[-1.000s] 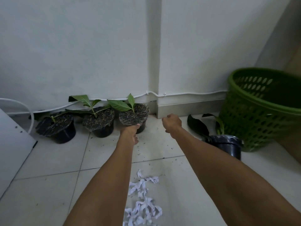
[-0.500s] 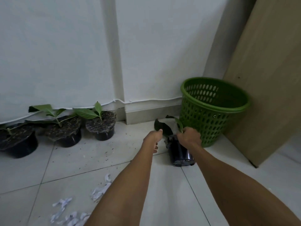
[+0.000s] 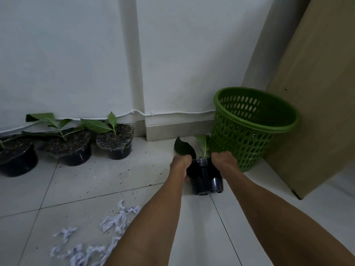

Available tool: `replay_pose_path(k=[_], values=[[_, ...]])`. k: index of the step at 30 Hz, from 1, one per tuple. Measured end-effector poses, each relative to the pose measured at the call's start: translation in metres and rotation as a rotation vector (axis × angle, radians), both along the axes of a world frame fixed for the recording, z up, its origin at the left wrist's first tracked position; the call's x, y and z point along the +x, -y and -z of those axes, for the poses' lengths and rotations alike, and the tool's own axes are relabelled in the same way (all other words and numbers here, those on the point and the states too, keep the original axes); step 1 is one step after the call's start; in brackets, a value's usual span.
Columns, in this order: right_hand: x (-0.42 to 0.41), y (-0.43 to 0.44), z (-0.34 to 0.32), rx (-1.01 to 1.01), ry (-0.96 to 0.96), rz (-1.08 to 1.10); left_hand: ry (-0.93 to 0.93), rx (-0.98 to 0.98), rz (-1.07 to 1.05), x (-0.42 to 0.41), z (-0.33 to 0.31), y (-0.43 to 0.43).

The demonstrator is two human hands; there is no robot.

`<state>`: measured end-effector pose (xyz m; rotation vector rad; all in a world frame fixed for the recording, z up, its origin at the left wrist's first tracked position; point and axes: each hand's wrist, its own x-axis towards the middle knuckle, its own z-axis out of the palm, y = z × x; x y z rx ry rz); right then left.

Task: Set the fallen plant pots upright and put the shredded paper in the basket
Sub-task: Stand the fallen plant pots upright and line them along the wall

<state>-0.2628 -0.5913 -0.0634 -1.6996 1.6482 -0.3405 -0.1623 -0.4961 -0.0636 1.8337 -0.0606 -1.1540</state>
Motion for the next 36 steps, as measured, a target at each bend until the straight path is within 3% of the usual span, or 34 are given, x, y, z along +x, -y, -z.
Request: replay_pose_path(k=[7,15,21,36], values=[[0.041,-0.023,-0.004,-0.040,0.004,-0.027,0.062,-0.099,-0.099,0.043,0.000,-0.031],[0.096,-0.036,0.007,0.129,0.369,0.112,0.146,-0.320,-0.225,0.107,0.003,-0.056],[0.133,-0.033,0.018,0.071,0.528,0.132,0.163,-0.510,-0.306,0.132,0.009,-0.054],[0.164,-0.006,0.054,-0.030,0.465,-0.031,-0.032,-0.501,-0.535,0.152,0.057,-0.029]])
